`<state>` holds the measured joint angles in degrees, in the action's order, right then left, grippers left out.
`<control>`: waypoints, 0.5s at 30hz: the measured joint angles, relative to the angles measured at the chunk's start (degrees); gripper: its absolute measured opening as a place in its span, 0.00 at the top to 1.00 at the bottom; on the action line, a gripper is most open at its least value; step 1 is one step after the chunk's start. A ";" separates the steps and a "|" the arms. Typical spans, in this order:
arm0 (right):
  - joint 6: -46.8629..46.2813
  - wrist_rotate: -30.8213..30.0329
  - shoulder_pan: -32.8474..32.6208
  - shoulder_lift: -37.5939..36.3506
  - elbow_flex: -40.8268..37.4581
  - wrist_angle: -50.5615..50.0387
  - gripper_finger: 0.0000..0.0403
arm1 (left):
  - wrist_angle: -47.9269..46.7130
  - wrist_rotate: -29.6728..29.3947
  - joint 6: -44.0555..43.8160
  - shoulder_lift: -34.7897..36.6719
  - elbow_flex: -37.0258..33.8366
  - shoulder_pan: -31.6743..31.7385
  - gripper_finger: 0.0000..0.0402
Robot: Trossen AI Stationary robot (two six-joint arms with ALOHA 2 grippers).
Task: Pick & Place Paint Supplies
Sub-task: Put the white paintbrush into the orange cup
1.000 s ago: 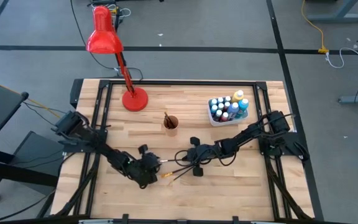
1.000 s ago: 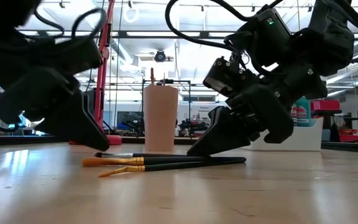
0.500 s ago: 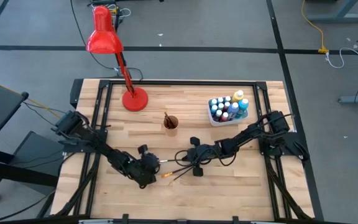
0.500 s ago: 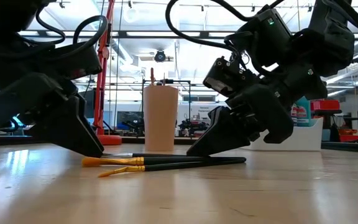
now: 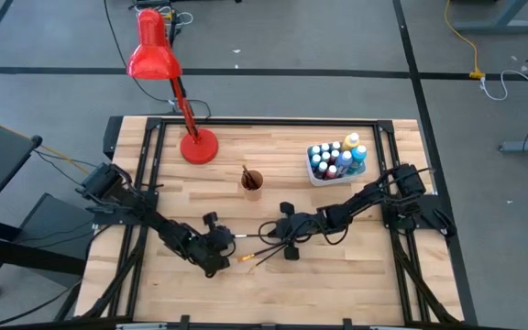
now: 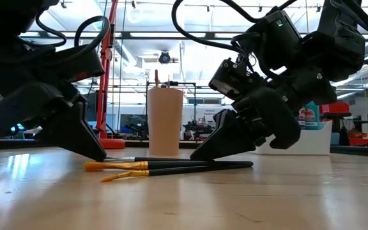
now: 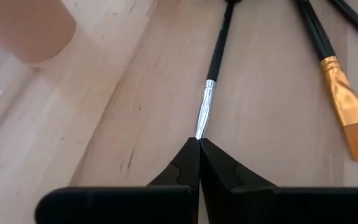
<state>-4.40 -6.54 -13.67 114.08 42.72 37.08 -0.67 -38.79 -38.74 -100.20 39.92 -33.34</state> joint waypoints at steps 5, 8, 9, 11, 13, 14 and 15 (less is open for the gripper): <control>-0.30 0.15 -0.12 -0.87 -0.10 -0.52 0.93 | -0.62 -0.21 5.12 -0.07 1.41 0.02 0.99; -0.28 0.78 -0.29 -1.78 -0.20 -0.91 0.86 | -0.74 0.46 9.31 -0.01 3.55 0.07 0.99; -0.28 0.76 -0.39 -2.24 -0.22 -0.56 0.84 | -1.54 0.72 10.84 0.05 4.53 0.07 0.99; -0.10 0.59 -0.85 -3.56 -0.11 -0.68 0.80 | -5.45 1.21 13.57 0.08 7.00 0.07 0.99; 1.11 0.43 -1.38 -5.13 -0.11 -1.73 0.76 | -10.60 2.95 15.74 0.07 9.91 0.07 0.99; 1.99 0.29 -1.63 -6.13 -0.13 -2.80 0.74 | -13.30 4.03 16.98 0.07 11.45 0.09 0.99; 2.70 0.28 -1.90 -7.18 -0.13 -3.54 0.73 | -15.92 4.94 18.17 0.07 13.07 0.09 0.99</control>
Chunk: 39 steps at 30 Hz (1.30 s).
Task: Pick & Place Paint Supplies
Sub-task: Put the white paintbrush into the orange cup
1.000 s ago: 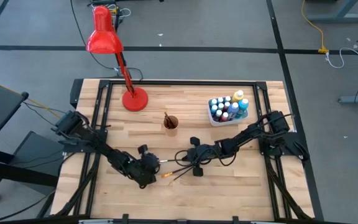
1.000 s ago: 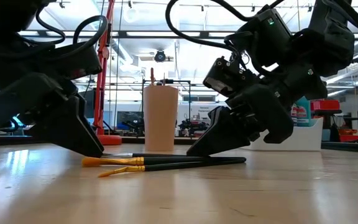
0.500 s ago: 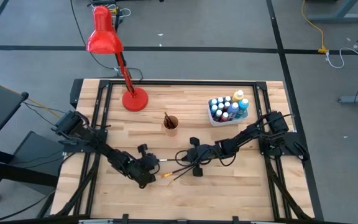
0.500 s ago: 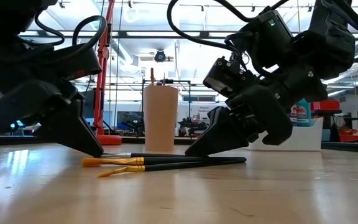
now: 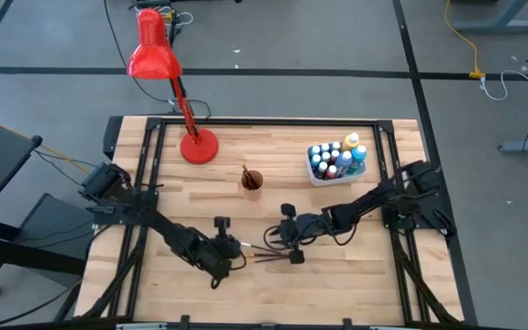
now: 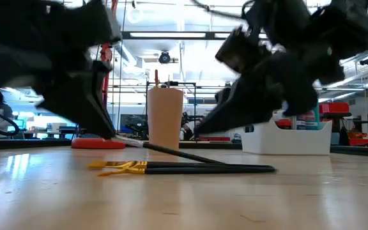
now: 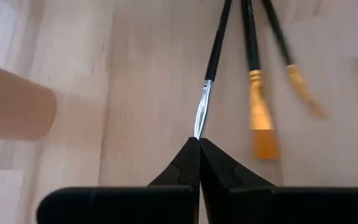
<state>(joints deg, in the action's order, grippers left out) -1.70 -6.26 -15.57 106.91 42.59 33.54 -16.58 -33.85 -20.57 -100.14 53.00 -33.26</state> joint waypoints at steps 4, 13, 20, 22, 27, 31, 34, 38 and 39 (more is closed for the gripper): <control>0.75 -0.04 -1.05 -5.37 0.07 -4.29 0.68 | -10.57 -0.50 3.91 0.00 7.21 -0.02 1.00; -2.20 -1.24 -3.44 -15.18 0.10 -14.65 0.67 | -37.52 -11.79 22.24 0.04 28.25 0.93 1.00; -8.26 -9.65 -3.65 -16.43 0.11 -30.72 0.67 | -54.80 -15.41 51.55 0.09 40.98 2.73 1.00; -10.52 -10.26 -3.63 -16.06 0.11 -33.07 0.67 | -57.29 -17.23 57.02 0.09 43.29 4.31 1.00; -12.55 -10.12 -3.67 -15.69 0.09 -32.76 0.67 | -58.80 -22.86 69.09 0.13 46.46 10.20 1.00; -12.43 -10.14 -3.67 -15.69 0.11 -31.84 0.67 | -58.71 -23.78 76.43 0.13 47.33 14.98 1.00; -12.25 -10.18 -3.67 -15.69 0.11 -31.55 0.67 | -58.43 -23.94 79.72 0.13 47.49 17.63 1.00; -11.78 -10.16 -3.67 -15.69 0.11 -31.47 0.67 | -58.53 -22.84 81.08 0.13 47.42 20.33 1.00; -11.35 -10.19 -3.67 -15.69 0.11 -31.47 0.67 | -58.55 -21.62 81.05 0.13 47.26 20.97 1.00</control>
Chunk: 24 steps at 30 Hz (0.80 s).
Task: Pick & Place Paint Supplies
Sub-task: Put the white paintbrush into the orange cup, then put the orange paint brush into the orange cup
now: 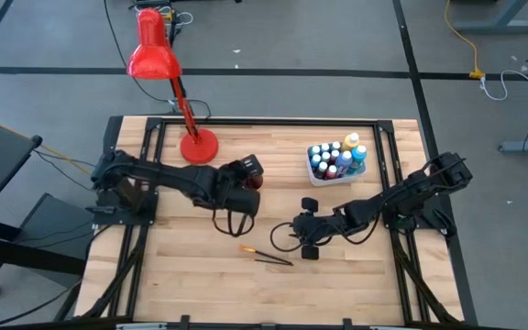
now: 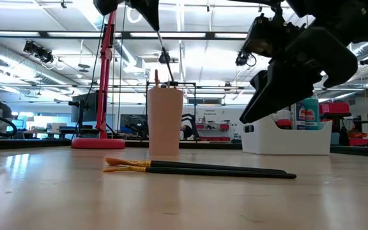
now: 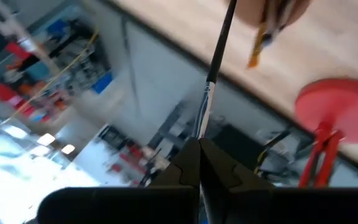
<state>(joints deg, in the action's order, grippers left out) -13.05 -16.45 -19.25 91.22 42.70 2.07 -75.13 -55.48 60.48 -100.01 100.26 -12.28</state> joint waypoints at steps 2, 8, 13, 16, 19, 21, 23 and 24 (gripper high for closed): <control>0.53 -0.04 0.00 0.00 0.00 0.06 0.67 | 0.03 3.87 -0.33 0.00 -0.54 1.17 1.00; 1.50 -0.07 0.00 0.00 0.00 1.58 0.67 | 2.52 14.34 -1.59 -0.45 -5.79 4.87 1.00; 0.05 1.13 0.00 0.00 0.00 7.96 0.67 | 12.09 11.74 -1.62 -0.48 -11.10 6.66 0.96; 0.03 3.51 0.00 0.21 0.00 12.57 0.67 | 15.90 13.47 -1.77 -0.48 -11.29 6.83 0.92; 0.01 5.73 0.00 1.40 0.03 17.58 0.67 | 19.06 15.73 -2.25 -0.48 -11.29 6.81 0.90; 0.01 7.66 0.00 2.90 0.09 20.73 0.67 | 19.83 15.69 -4.39 -0.48 -11.29 6.81 0.89; 0.02 10.37 -0.09 4.83 0.09 23.43 0.67 | 19.75 15.88 -7.82 -0.48 -11.29 6.85 0.89; 0.25 11.84 -0.14 5.79 0.09 23.94 0.67 | 19.80 16.11 -10.18 -0.48 -11.29 6.98 0.88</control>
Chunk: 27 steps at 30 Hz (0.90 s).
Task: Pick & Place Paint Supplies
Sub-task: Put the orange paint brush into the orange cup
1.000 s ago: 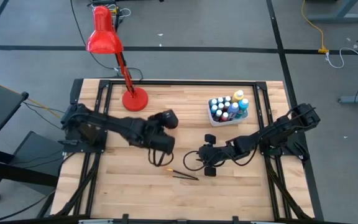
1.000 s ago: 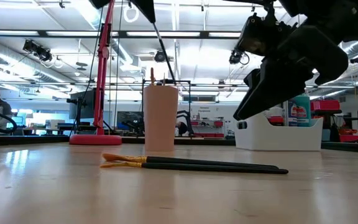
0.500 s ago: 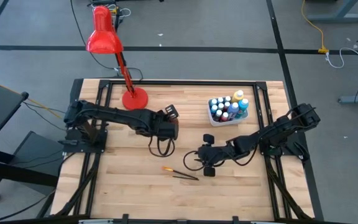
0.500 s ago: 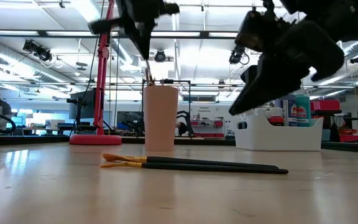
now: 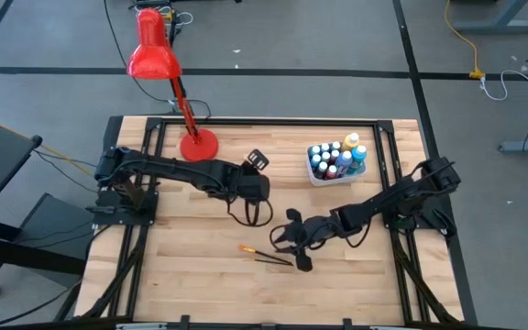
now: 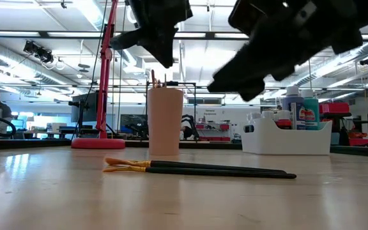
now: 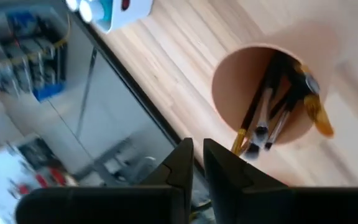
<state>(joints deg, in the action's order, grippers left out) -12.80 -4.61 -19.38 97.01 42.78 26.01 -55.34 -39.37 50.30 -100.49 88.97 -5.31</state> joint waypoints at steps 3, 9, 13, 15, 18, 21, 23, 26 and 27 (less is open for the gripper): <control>-0.21 1.87 -0.86 3.21 0.00 2.09 0.67 | 0.46 0.02 -6.85 0.00 0.00 0.07 0.88; -1.68 -3.31 -4.31 9.57 -0.04 9.32 0.67 | 4.08 -0.56 -19.33 0.00 0.00 0.05 0.88; -2.06 -11.70 -6.14 12.30 -0.01 11.84 0.67 | 5.74 -0.62 -21.17 0.00 0.00 0.03 0.88; -2.82 -14.17 -6.79 14.15 0.91 12.20 0.67 | 5.78 -0.62 -21.22 0.00 0.00 0.03 0.88; -2.75 -15.93 -7.51 17.82 3.53 12.22 0.67 | 6.00 -0.63 -21.79 0.01 0.00 0.03 0.88; -0.93 -16.41 -7.69 21.42 6.69 10.72 0.67 | 6.23 -0.63 -22.17 0.00 0.00 -0.03 0.88; -0.70 -18.24 -7.69 22.86 8.38 9.18 0.67 | 6.34 -0.60 -22.48 0.02 0.00 -0.11 0.88; -0.80 -20.13 -7.69 23.92 9.76 7.92 0.67 | 6.23 -0.34 -22.66 0.02 0.00 -0.41 0.88; -0.83 -19.95 -7.54 23.89 9.83 7.73 0.67 | 6.26 -0.30 -22.66 0.02 0.00 -0.56 0.88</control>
<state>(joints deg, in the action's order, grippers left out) -13.64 -24.56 -26.92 120.90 52.62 33.74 -49.08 -39.67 27.64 -100.47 88.97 -5.87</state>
